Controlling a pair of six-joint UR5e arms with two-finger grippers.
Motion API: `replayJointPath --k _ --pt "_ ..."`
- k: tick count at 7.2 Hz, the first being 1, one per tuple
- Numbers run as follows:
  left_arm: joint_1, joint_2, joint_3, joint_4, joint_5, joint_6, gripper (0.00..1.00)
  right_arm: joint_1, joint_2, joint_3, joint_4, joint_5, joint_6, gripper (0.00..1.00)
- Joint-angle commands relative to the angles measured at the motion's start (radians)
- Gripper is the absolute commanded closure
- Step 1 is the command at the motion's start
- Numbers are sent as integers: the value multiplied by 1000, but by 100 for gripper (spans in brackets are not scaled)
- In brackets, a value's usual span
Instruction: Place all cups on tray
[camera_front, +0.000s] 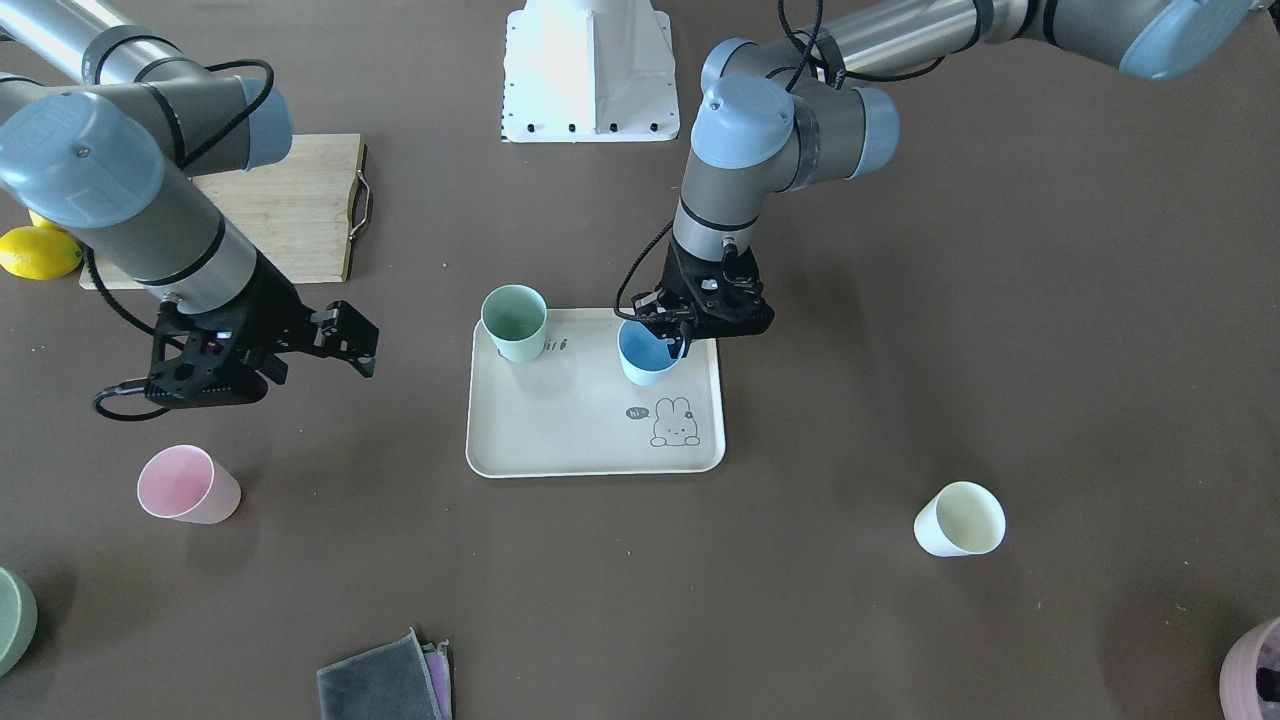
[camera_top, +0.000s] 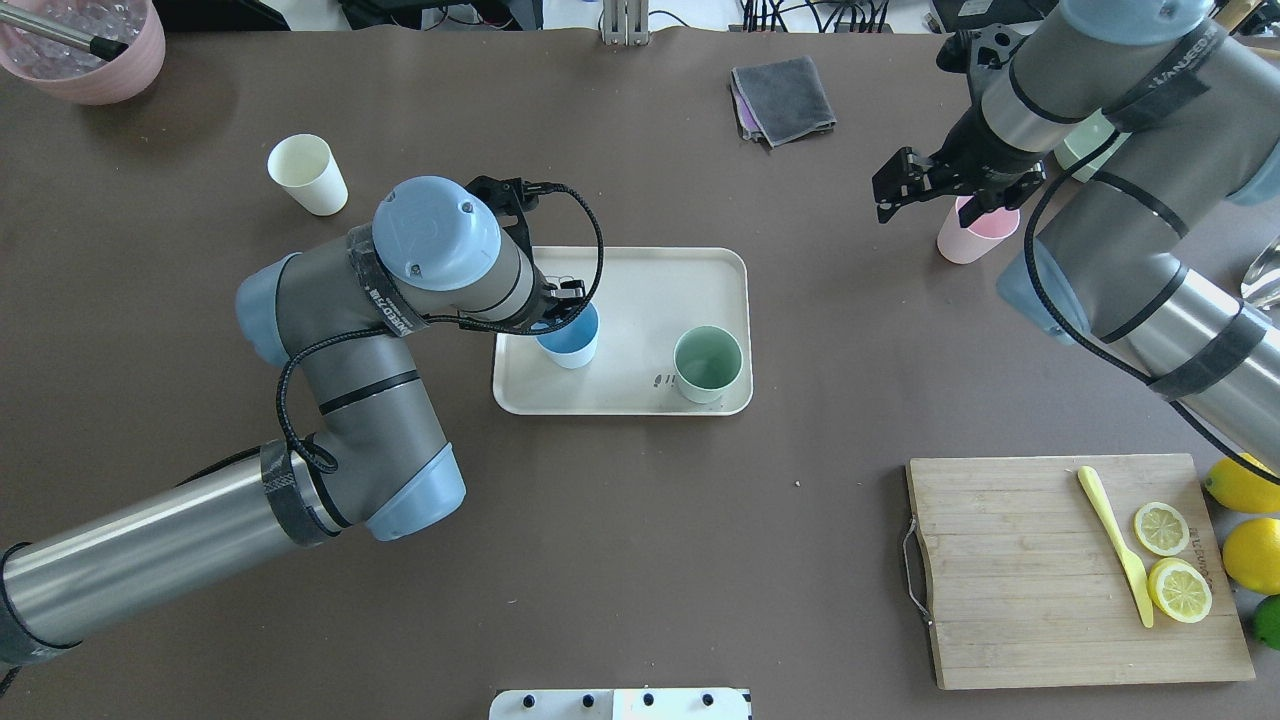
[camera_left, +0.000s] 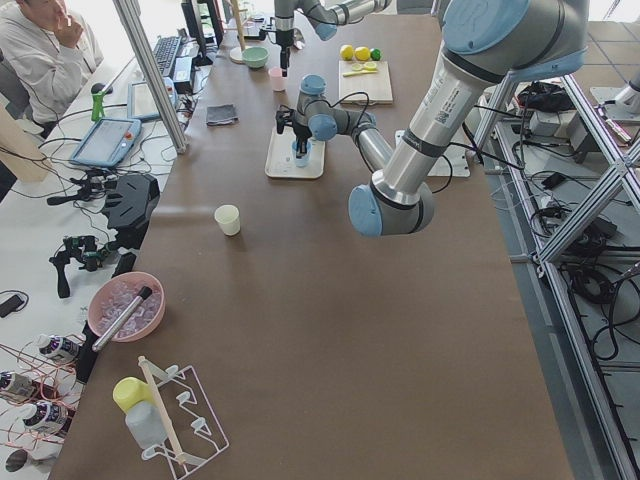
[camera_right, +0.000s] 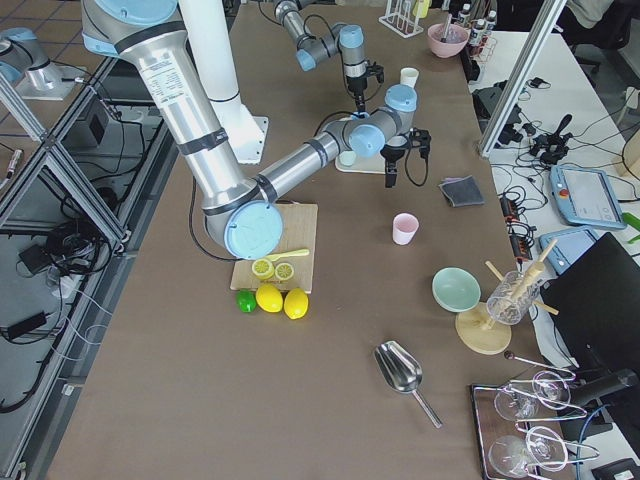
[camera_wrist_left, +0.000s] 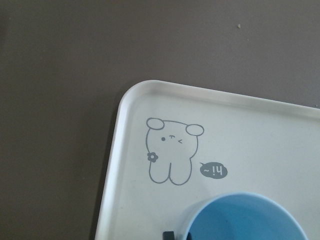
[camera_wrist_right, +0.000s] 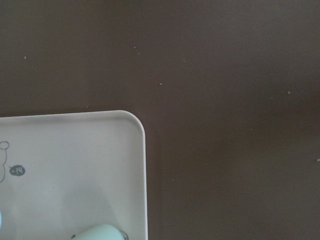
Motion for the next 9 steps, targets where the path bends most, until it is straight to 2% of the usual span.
replayJointPath --k 1,2,3,4,5,6,7,8,9 --pt "-108 32 -99 71 -43 96 3 103 -11 -156 -2 3 -204 6" --pt "-230 67 -182 181 -146 250 3 105 -8 -210 2 0 -211 10" --pt "-306 98 -232 246 -190 326 3 107 -15 -244 42 -6 -208 13" --pt "-343 105 -227 248 -197 362 3 105 -61 -246 103 0 -206 15" --pt "-375 143 -224 238 -201 430 3 99 -63 -252 122 5 -171 20" --pt "-464 167 -190 235 -204 563 3 78 -55 -252 124 6 -136 21" --pt "-501 173 -141 233 -204 652 3 67 -51 -250 124 11 -120 21" --pt "-501 173 -130 230 -204 656 3 62 -49 -243 124 35 -108 28" --pt "-501 173 -76 197 -203 676 3 59 -49 -244 124 37 -107 82"
